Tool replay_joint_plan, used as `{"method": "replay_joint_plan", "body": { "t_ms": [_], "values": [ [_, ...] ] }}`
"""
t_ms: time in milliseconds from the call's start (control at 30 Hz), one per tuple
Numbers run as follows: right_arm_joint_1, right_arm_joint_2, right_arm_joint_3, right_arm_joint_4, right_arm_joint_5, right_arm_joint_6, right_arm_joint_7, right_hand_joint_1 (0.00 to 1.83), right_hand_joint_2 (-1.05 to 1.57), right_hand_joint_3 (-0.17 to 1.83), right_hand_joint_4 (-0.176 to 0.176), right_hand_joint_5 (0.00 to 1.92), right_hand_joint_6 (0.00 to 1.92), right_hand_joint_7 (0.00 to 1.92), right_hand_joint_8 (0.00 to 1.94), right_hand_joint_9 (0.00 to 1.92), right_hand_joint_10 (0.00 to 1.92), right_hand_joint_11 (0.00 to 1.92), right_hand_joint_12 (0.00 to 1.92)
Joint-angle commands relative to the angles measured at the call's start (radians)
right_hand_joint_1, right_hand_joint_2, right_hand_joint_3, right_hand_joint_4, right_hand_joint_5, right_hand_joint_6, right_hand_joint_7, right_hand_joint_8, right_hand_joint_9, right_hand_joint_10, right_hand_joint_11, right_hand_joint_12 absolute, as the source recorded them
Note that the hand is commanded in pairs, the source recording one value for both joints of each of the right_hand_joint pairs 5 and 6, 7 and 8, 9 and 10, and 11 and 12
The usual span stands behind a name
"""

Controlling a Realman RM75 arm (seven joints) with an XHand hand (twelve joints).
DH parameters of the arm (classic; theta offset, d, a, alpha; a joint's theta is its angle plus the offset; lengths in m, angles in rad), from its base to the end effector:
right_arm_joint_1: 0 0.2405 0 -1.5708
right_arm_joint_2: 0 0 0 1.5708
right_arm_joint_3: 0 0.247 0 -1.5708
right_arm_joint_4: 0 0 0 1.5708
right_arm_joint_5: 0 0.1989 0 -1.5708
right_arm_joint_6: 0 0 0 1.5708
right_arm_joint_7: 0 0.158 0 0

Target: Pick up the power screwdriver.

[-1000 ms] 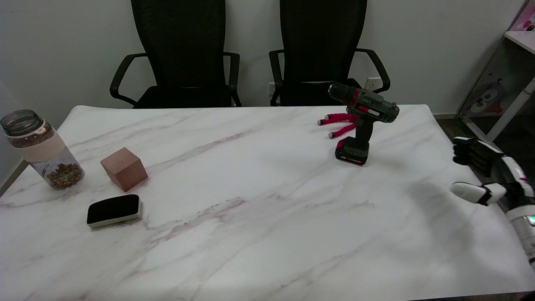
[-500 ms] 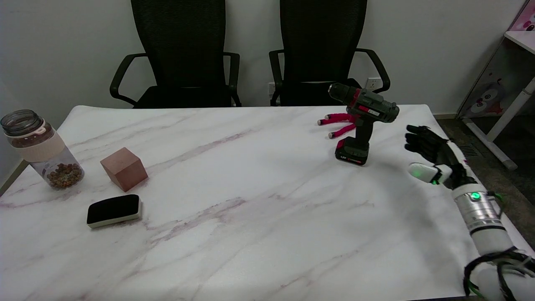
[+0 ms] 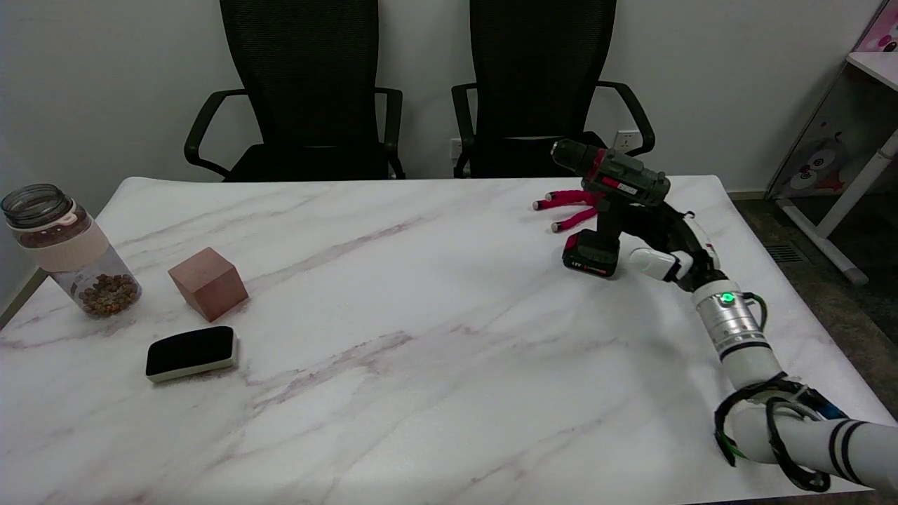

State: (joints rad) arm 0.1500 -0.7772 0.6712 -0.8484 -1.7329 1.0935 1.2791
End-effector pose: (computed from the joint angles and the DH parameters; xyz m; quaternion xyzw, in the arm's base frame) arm -0.3074 -0.2937 0.4728 0.4941 -0.3398 0.5504 0.5809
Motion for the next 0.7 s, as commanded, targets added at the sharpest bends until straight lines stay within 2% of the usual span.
{"method": "replay_joint_plan", "body": {
  "t_ms": [33, 567, 700],
  "values": [
    [0.203, -0.113, -0.098, 0.084, -0.016, -0.102, 0.008, 0.90, -0.47, 0.74, 0.176, 0.43, 0.43, 0.43, 0.43, 0.36, 0.36, 0.39, 0.39],
    [0.278, -0.157, -0.117, 0.138, -0.016, -0.149, 0.009, 0.90, -0.51, 0.72, 0.176, 0.42, 0.42, 0.42, 0.42, 0.33, 0.33, 0.34, 0.34],
    [0.279, -0.157, -0.114, 0.143, -0.009, -0.149, 0.009, 0.90, -0.45, 0.64, 0.176, 0.44, 0.44, 0.44, 0.44, 0.34, 0.34, 0.34, 0.34]
  ]
}}
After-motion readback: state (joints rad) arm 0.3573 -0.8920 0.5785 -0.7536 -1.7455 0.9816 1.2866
